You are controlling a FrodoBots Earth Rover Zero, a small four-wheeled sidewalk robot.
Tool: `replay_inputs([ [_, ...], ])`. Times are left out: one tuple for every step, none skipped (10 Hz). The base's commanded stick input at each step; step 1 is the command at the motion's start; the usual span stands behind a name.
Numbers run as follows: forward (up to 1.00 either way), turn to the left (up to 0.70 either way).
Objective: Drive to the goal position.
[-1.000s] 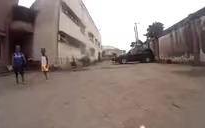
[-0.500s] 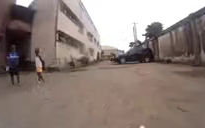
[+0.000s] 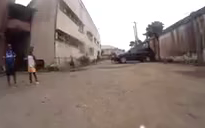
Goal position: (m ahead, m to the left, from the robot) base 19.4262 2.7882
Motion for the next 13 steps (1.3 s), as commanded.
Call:
replay_inputs([
  [0.30, 0.00],
  [0.30, 0.00],
  [0.30, 0.00],
  [0.30, 0.00],
  [0.30, 0.00],
  [0.30, 0.00],
  [0.30, 0.00],
  [0.30, 0.00],
  [0.30, 0.00],
  [0.30, 0.00],
  [0.30, 0.00],
  [0.30, 0.00],
  [0.30, 0.00],
])
